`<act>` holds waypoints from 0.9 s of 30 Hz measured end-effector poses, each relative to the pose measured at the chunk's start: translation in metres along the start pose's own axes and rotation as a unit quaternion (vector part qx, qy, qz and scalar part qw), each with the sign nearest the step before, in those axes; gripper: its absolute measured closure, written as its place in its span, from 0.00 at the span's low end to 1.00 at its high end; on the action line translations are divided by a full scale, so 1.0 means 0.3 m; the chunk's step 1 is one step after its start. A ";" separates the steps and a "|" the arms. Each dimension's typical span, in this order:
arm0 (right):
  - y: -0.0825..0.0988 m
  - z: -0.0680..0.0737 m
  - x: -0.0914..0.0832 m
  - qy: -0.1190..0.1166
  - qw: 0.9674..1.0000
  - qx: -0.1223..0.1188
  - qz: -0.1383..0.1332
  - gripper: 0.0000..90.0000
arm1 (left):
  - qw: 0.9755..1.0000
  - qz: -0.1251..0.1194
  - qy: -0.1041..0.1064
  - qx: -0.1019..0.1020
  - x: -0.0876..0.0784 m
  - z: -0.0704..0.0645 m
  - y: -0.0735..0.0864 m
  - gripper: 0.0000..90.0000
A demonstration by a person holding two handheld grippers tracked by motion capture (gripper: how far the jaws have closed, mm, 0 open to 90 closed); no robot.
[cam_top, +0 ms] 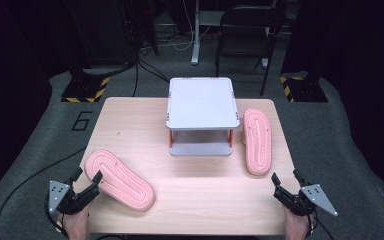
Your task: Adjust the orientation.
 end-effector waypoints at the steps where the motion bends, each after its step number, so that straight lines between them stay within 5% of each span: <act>1: 0.000 0.000 0.000 0.000 1.000 0.000 0.000 0.22 | 1.000 0.000 0.000 0.000 0.000 0.000 0.000 0.26; 12: -0.020 0.055 0.043 -0.020 0.999 -0.037 0.016 0.24 | 1.000 0.003 -0.009 -0.003 0.000 0.009 0.004 0.27; 17: -0.047 0.122 0.163 -0.050 0.997 -0.033 0.054 0.24 | 1.000 0.006 -0.012 -0.006 -0.004 0.014 0.004 0.27; 27: 0.017 0.169 0.406 -0.047 0.989 -0.047 0.136 0.22 | 1.000 0.005 -0.026 -0.011 -0.010 0.035 0.007 0.27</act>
Point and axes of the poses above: each handheld gripper's, and its own axes: x roughly forward along the jaws, y roughly out of its underside, z roughly to its left, the point moved 7 cm from there along x, roughly forward along the jaws, and after that the axes turned 6 degrees about -z, right-handed, at the moved point
